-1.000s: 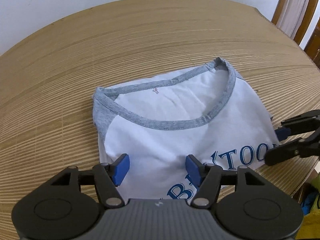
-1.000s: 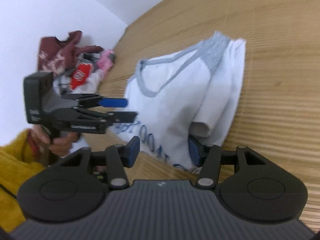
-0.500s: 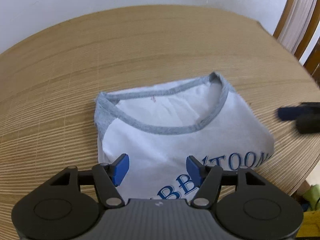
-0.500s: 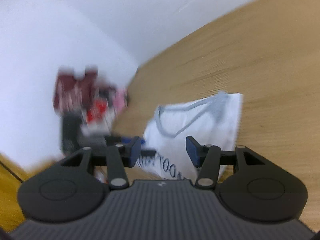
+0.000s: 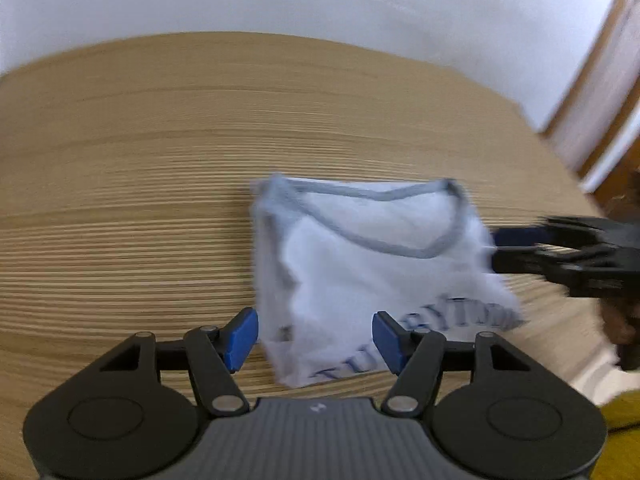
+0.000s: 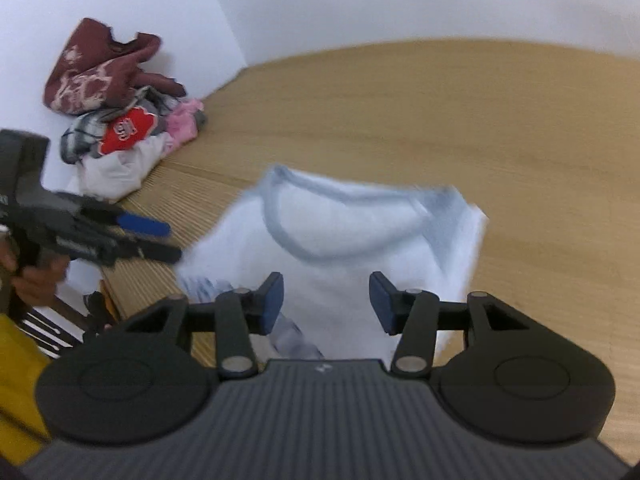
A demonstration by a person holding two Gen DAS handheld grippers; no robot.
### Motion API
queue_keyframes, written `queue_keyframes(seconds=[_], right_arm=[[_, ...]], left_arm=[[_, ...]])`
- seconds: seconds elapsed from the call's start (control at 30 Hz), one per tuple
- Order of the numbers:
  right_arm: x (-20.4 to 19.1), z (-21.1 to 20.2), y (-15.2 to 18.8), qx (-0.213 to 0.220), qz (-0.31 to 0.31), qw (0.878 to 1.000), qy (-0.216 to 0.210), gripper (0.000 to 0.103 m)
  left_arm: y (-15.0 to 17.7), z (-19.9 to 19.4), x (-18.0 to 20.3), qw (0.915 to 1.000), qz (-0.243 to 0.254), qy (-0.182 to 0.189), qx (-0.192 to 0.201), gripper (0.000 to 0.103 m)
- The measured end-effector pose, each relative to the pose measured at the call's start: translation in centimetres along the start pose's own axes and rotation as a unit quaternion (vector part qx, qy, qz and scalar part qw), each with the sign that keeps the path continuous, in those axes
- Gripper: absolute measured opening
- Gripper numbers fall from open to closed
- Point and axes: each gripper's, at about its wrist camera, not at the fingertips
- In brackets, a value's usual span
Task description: Fold clothes
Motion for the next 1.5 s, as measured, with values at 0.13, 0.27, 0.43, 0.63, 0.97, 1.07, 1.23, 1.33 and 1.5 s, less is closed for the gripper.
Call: queue_keyframes(seconds=[0.13,0.27,0.43,0.63,0.97,1.07,1.23,1.33,1.5], right_arm=[[-2.7,4.5,-1.5,-0.021,-0.039,0.999,0.017,0.049],[-3.8,7.9,-1.3,-0.051,-0.062,0.995,0.055,0.049],[-4.2,7.7,-1.1,-0.050,-0.076,0.993,0.075,0.049],[-7.1,6.4,-3.0,-0.003,-0.112,0.991,0.069,0.049],[-7.3,10.9,-2.4,-0.043,-0.099,0.992,0.065,0.053],[-7.5,10.6,-2.8,-0.043,-0.082,0.993,0.072,0.053],[-6.9,6.8,-3.2,0.020,-0.048,0.993,0.111,0.054],[-5.0,5.6,-3.0,0.038,-0.033,0.986,0.159,0.054],[0.1,7.5,-2.6,-0.007,-0.003,0.975,0.223,0.054]], left_arm=[[0.2,1.9,-1.4,0.9981,-0.008,0.059,-0.015,0.066],[0.8,2.5,-3.2,0.9948,-0.038,0.094,-0.014,0.067],[1.7,-0.2,-4.8,0.9895,-0.075,0.119,0.035,0.067],[1.8,1.7,-4.2,0.9853,-0.029,0.168,-0.014,0.067],[2.0,-1.4,-4.1,0.9798,0.000,0.199,-0.015,0.064],[1.6,-3.9,-3.7,0.9842,0.013,0.176,-0.004,0.064],[-2.5,-2.9,-2.0,0.9855,0.066,0.153,0.031,0.069],[-5.2,0.7,-2.0,0.9869,0.063,0.145,0.034,0.069],[-7.9,8.4,-3.3,0.9959,0.040,0.077,-0.025,0.066]])
Point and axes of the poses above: each gripper's, at about its wrist camera, not at the fingertips, and z roughly the way its jaws point, x to its right, y to its underside, and after that the axes turned 13 degrees about y, right-handed
